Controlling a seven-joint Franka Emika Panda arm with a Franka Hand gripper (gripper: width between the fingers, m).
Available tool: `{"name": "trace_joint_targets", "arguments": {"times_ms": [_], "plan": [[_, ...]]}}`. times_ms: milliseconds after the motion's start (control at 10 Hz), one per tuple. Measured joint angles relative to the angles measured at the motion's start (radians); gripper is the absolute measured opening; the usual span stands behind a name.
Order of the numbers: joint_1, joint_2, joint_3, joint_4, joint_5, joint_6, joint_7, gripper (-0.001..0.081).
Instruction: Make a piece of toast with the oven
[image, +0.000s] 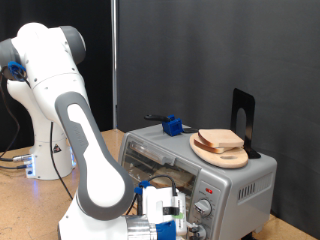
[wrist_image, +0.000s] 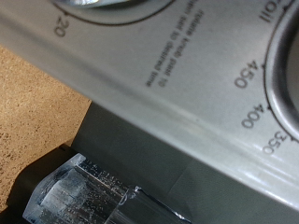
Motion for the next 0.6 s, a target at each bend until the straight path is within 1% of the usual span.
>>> {"name": "trace_joint_targets", "arguments": {"times_ms": [300,400,500,600], "plan": [[-0.003,-0.001,-0.001,-0.002,0.0,-0.001,0.0,0.0101],[-0.01,-0.01,-0.002,-0.008,-0.001,-0.006,0.002,0.0198],[-0.017,-0.026,-0.005,-0.024,-0.009,-0.009,0.023,0.0198],[-0.027,-0.044,-0.009,-0.043,-0.028,-0.025,0.054,0.0382]]}}
